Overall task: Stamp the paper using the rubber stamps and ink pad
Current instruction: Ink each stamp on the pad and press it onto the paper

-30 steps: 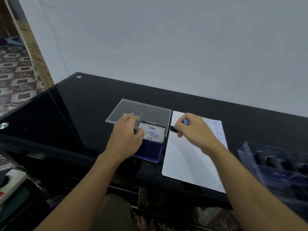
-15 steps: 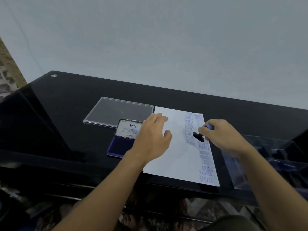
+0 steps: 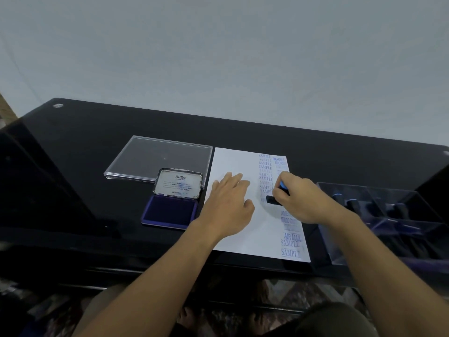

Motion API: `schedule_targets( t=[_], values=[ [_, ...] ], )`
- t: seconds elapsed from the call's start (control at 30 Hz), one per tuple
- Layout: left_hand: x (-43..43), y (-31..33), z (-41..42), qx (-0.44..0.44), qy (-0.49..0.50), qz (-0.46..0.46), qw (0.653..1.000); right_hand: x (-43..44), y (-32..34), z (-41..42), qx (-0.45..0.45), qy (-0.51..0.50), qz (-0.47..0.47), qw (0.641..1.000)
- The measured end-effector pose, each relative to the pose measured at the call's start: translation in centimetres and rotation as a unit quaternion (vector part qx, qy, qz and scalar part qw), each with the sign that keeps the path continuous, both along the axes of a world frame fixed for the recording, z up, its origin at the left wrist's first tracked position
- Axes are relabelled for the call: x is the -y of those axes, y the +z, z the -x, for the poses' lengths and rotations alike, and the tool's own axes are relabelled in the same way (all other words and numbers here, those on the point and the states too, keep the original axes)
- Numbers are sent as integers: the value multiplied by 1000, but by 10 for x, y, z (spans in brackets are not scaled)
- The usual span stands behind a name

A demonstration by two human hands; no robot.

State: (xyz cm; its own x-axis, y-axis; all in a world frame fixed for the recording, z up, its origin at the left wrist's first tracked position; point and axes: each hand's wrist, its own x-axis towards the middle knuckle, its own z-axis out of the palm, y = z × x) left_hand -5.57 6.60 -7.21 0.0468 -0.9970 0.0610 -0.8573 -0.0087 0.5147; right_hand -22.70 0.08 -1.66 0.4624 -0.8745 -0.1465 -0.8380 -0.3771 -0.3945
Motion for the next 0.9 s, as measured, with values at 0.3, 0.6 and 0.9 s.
schedule_targets(
  t=[0.3,0.6,0.9],
  values=[
    [3,-9,4,1,-10,-6,1000,0,-5,-8,-40,35,13,999],
    [1,-13,2,5,-9,5,1000,-3,-6,-13,-46,35,5,998],
    [1,-18,2,10,-9,7,1000,-4,-7,-15,-56,34,2,998]
  ],
)
